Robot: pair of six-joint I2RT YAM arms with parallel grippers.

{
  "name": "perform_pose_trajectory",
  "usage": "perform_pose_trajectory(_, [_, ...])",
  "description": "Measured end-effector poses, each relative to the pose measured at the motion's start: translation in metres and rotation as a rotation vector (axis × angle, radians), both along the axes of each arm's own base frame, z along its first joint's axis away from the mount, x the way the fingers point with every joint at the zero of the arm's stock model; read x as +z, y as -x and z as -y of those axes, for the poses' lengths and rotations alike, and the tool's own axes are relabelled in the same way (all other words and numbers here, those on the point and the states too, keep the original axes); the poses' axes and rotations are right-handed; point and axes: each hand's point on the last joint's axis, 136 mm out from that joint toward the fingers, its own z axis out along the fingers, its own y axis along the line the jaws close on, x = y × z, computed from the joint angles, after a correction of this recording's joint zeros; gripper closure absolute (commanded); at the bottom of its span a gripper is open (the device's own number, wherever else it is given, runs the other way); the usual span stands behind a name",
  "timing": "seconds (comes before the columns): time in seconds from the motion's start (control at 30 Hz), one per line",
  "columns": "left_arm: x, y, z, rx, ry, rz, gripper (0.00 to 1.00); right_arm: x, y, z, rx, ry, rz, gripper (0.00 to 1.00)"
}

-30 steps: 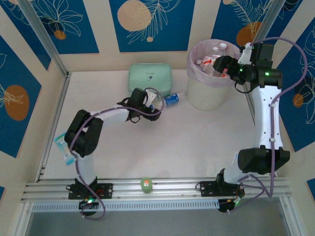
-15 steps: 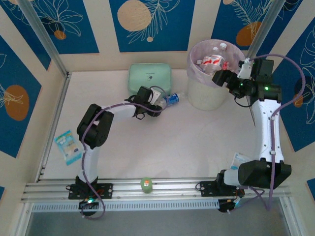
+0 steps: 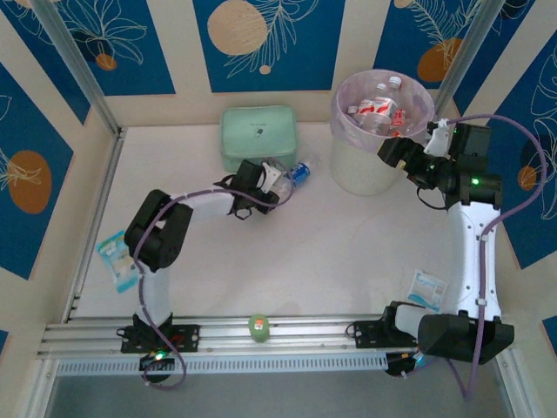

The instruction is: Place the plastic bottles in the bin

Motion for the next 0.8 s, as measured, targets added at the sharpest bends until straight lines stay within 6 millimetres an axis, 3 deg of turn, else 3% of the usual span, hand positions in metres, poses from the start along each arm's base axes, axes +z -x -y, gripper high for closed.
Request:
perform_pose_trajectory(0.2, [0.044, 0.045, -0.013, -0.008, 0.123, 0.004, 0.83, 0.017, 0.015, -0.025, 0.077, -0.111, 0.067, 0.14])
perform_pose_trajectory(0.47, [0.120, 0.094, -0.027, -0.014, 0.396, 0.149, 0.84, 0.015, 0.016, -0.080, 0.243, -0.219, 0.050, 0.08])
perform_pose_trajectory(0.8, [0.175, 0.125, -0.024, -0.071, 0.554, 0.277, 0.84, 0.000, -0.031, -0.147, 0.392, -0.202, -0.013, 0.04])
